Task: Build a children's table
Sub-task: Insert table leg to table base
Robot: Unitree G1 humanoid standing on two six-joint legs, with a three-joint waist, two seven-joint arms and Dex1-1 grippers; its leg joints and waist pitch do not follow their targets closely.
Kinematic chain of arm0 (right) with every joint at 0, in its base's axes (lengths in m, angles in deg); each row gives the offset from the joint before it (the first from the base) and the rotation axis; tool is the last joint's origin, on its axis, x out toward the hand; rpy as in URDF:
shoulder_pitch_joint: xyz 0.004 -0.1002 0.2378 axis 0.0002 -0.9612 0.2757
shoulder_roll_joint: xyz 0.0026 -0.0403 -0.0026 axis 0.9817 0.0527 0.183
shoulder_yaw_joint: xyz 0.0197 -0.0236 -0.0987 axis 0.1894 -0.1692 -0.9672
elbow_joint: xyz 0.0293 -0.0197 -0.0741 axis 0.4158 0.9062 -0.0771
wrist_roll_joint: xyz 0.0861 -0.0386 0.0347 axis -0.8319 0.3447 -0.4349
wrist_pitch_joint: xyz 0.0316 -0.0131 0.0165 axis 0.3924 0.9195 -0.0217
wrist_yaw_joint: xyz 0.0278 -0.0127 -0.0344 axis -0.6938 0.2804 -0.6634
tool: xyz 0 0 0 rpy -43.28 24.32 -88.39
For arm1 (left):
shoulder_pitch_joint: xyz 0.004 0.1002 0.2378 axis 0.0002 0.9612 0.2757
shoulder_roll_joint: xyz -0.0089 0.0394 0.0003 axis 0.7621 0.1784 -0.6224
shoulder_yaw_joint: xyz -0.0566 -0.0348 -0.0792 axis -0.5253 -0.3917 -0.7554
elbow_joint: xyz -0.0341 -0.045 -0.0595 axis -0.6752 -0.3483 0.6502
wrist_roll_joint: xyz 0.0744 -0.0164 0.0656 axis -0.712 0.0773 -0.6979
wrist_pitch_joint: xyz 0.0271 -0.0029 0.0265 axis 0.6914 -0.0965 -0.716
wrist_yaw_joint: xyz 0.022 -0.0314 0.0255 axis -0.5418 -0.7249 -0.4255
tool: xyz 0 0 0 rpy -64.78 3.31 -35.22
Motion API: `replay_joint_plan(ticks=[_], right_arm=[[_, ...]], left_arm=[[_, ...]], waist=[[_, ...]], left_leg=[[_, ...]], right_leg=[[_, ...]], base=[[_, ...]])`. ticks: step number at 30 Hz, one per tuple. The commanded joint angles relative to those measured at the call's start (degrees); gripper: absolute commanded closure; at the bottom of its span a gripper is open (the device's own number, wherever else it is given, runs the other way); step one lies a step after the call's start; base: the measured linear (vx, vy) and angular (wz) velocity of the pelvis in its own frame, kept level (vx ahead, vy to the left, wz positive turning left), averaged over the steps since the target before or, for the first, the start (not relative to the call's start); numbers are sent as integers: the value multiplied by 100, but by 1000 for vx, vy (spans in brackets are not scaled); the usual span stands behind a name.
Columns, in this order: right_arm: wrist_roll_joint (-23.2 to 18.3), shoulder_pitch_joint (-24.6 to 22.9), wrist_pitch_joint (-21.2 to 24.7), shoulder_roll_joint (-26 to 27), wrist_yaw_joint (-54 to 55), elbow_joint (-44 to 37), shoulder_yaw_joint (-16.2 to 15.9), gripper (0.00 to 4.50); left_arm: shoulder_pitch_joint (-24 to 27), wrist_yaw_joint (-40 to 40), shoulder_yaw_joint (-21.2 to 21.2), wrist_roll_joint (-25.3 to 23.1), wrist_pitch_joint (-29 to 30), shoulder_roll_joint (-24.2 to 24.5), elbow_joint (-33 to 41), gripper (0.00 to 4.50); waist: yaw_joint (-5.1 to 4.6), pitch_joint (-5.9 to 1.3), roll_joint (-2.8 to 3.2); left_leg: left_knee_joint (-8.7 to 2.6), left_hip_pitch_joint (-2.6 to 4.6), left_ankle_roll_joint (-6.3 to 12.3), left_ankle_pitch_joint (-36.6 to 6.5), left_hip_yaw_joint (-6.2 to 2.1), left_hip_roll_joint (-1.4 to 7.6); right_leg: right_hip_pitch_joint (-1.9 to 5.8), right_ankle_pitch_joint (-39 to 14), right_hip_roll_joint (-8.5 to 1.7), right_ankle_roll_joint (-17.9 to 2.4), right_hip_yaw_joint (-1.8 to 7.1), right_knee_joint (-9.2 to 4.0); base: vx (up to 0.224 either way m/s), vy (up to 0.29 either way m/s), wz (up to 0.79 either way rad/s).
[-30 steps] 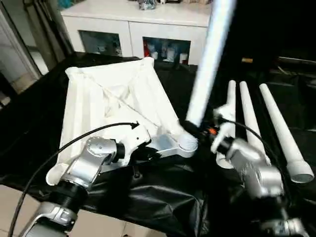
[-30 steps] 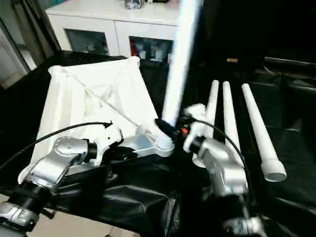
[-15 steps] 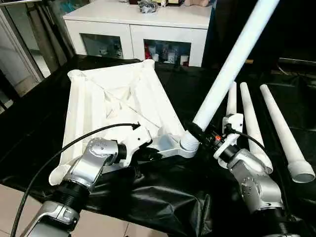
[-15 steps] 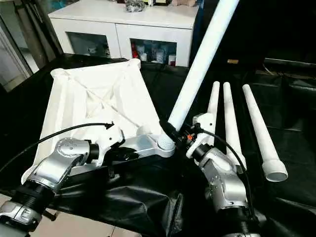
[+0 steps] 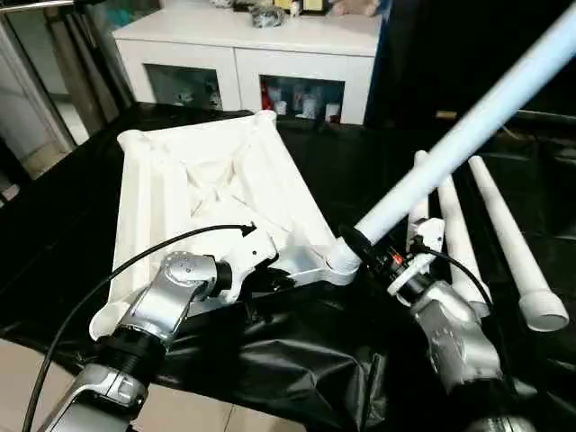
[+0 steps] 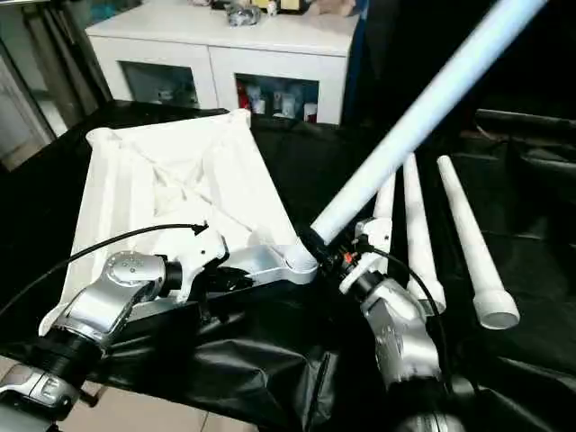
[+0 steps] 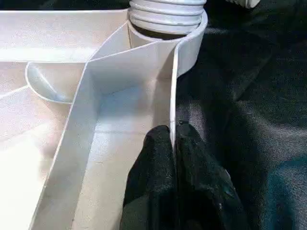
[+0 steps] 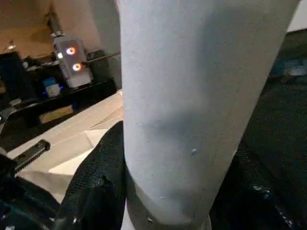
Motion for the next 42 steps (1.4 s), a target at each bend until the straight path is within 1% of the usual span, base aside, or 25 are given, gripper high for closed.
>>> replay_joint_plan(ticks=[1, 2, 3, 5, 9, 13, 15, 17, 18, 19, 20, 21, 22, 24, 25, 26, 27, 29, 31, 33, 34, 36, 37, 38, 42], right_arm=[[762, -407, 106, -381, 198, 1483, -52, 262], [765, -405, 104, -381, 198, 1488, -54, 262], [852, -331, 50, -398, 199, 1593, -117, 262], [985, -195, -16, -468, 152, 1737, -222, 262], [1150, 146, -143, -645, -123, 2099, -429, 262], [1229, 529, -276, -782, -483, 2375, -584, 262], [1310, 814, -205, -879, -609, 2361, -700, 262], [1157, 834, 381, -998, -814, 1304, -763, 262], [1114, 819, 534, -1022, -832, 1030, -779, 262], [1072, 804, 685, -1047, -849, 758, -795, 262], [985, 744, 1109, -1120, -860, 25, -880, 262], [950, 703, 1439, -1179, -828, -542, -968, 262], [951, 700, 1491, -1186, -821, -626, -982, 262], [1010, 725, 2175, -1244, -646, -1690, -1200, 262], [980, 737, 2304, -1256, -635, -1886, -1250, 262], [980, 737, 2304, -1256, -635, -1886, -1250, 262], [950, 755, 2484, -1292, -642, -2174, -1311, 262], [898, 742, 2782, -1325, -608, -2480, -1310, 262], [854, 701, 2979, -1380, -638, -2730, -1331, 262], [819, 620, 3168, -1484, -689, -2947, -1380, 262], [810, 556, 3333, -1534, -669, -3116, -1396, 262], [812, 480, 3471, -1580, -653, -3234, -1397, 262], [853, 413, 3461, -1613, -665, -3209, -1402, 262], [890, 370, 3434, -1623, -669, -3178, -1412, 262], [917, 289, 3442, -1542, -496, -3174, -1305, 262]], left_arm=[[-186, -265, -509, 259, -209, 55, 130, 450], [-186, -265, -508, 259, -208, 55, 130, 450], [-188, -244, -493, 253, -215, 69, 133, 450], [-191, -200, -459, 242, -241, 104, 138, 450], [-204, -84, -401, 231, -299, 175, 138, 450], [-236, -39, -379, 215, -339, 217, 101, 450], [-249, -21, -371, 234, -343, 232, 98, 450], [-247, -7, -366, 246, -340, 238, 115, 450], [-247, -6, -363, 247, -342, 239, 116, 450], [-248, -4, -361, 248, -345, 241, 116, 450], [-237, 18, -358, 264, -334, 246, 134, 450], [-224, 32, -355, 272, -329, 251, 152, 450], [-222, 34, -355, 274, -328, 252, 156, 450], [-184, 72, -343, 298, -312, 268, 215, 450], [-179, 75, -338, 302, -311, 271, 225, 450], [-179, 75, -338, 302, -311, 271, 225, 450], [-180, 81, -336, 303, -317, 271, 226, 450], [-188, 96, -343, 300, -329, 271, 212, 450], [-182, 102, -341, 290, -337, 273, 220, 450], [-164, 106, -336, 279, -338, 273, 247, 450], [-153, 107, -324, 279, -341, 280, 263, 450], [-137, 104, -306, 279, -346, 290, 276, 450], [-117, 101, -279, 261, -360, 301, 281, 450], [-103, 101, -262, 249, -369, 307, 290, 450], [-58, 114, -243, 256, -361, 324, 343, 450]], waist=[[-15, -160, -15], [-41, -175, -20], [-45, -188, -19], [-81, -169, -23], [-127, -150, -41], [-134, -152, -58], [-142, -146, -75], [-121, -137, -86], [-97, -191, -115], [-77, -186, -119], [-63, -200, -122], [-3, -203, -131], [9, -236, -131], [54, -251, -136], [69, -287, -133], [104, -316, -123], [120, -334, -118], [135, -354, -121], [154, -362, -124], [154, -346, -117], [153, -335, -135], [146, -327, -113], [139, -320, -130], [131, -314, -118], [120, -331, -125]], left_leg=[[-538, 24, 229, -1920, -222, 490], [-571, 4, 188, -1938, -239, 500], [-602, 4, 179, -1884, -244, 512], [-603, 29, 146, -2058, -240, 507], [-604, 53, 96, -2381, -277, 500], [-597, 79, 131, -2445, -271, 502], [-618, 55, 155, -2422, -275, 511], [-633, 51, 199, -2320, -272, 510], [-611, 65, 221, -2095, -236, 518], [-617, 46, 259, -1929, -231, 514], [-610, 21, 296, -1763, -224, 518], [-599, 17, 415, -1374, -199, 530], [-569, 24, 452, -1251, -182, 530], [-520, -33, 550, -829, -150, 499], [-486, -89, 615, -514, -151, 490], [-465, -93, 675, -312, -144, 504], [-422, -88, 742, -165, -116, 494], [-389, -124, 872, 124, -114, 485], [-365, -138, 979, 267, -113, 486], [-366, -155, 1027, 172, -117, 507], [-377, -148, 1010, 114, -115, 512], [-392, -139, 858, -65, -118, 527], [-397, -138, 820, -112, -116, 528], [-404, -134, 744, -191, -119, 528], [-385, -141, 682, -75, -118, 507]], right_leg=[[105, -2736, -611, -1141, 299, -656], [163, -2683, -615, -1109, 271, -658], [175, -2479, -604, -1100, 262, -652], [152, -2529, -608, -1145, 263, -662], [127, -3206, -641, -986, 263, -719], [106, -3234, -641, -1000, 277, -735], [113, -3107, -621, -1044, 264, -708], [133, -3028, -589, -995, 272, -706], [124, -2720, -602, -1032, 300, -687], [143, -2498, -584, -1050, 304, -674], [157, -2271, -593, -1104, 305, -649], [172, -1794, -570, -1140, 308, -614], [158, -1640, -575, -1194, 303, -589], [186, -1189, -568, -1251, 305, -547], [210, -780, -568, -1277, 283, -474], [199, -427, -571, -1337, 265, -431], [176, -27, -549, -1407, 253, -398], [198, 560, -530, -1497, 232, -323], [206, 853, -529, -1520, 215, -292], [191, 696, -541, -1505, 192, -307], [191, 565, -536, -1484, 192, -330], [183, 168, -547, -1460, 195, -354], [184, 87, -547, -1447, 194, -367], [185, -47, -552, -1438, 196, -373], [204, 141, -555, -1425, 204, -344]], base=[[0, 0, 0], [0, 0, 0], [0, 0, 0], [0, 0, 0], [0, 0, 0], [0, 0, 0], [0, 0, 0], [0, 0, 0], [0, 0, 0], [0, 0, 0], [0, 0, 0], [0, 0, 0], [0, 0, 0], [0, 0, 0], [0, 0, 0], [51, -22, 0], [51, -22, 0], [26, -7, 2], [0, 0, 0], [0, 0, 0], [0, 0, 0], [0, 0, 0], [0, 0, 0], [0, 0, 0], [0, 0, 0]])
